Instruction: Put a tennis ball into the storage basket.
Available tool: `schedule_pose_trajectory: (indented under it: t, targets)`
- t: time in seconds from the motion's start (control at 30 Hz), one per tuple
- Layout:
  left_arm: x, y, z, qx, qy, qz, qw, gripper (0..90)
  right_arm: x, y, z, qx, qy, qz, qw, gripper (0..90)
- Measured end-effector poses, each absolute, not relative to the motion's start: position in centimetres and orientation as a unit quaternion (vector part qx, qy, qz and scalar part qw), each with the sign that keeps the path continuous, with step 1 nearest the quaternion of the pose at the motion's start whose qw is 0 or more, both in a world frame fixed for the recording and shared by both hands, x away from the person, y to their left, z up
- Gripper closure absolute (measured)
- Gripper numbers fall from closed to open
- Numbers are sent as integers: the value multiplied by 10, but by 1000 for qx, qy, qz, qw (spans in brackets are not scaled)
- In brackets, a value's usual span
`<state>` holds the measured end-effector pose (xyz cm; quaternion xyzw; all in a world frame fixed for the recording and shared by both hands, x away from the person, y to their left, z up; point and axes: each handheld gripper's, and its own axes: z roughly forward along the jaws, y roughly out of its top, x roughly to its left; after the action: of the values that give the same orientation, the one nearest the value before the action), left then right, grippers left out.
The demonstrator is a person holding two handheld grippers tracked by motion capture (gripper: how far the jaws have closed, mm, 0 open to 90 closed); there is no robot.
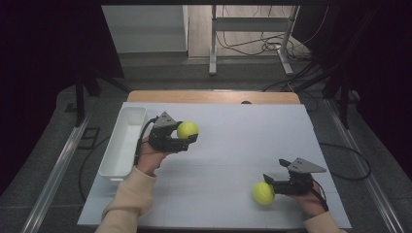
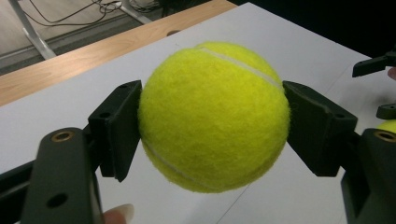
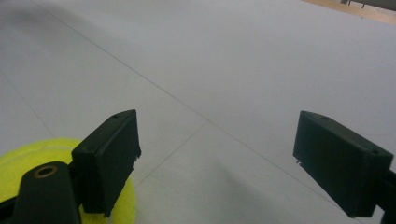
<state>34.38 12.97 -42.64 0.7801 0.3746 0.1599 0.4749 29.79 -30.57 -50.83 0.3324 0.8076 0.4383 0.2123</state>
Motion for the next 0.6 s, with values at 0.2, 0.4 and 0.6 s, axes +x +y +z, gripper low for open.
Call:
schedule_pose_trajectory:
  t: [0.2,0.4,0.6]
  targets:
    - [344,137,-424,773,380,163,480,255,298,-306,-509,333,807,440,210,150]
    - [344,143,-421,767,387,166,484,255,298,-306,-509,333,807,440,211,150]
    - [344,150,-420,762,392,169,487,256,298,-306,-508,333,808,438,212,150]
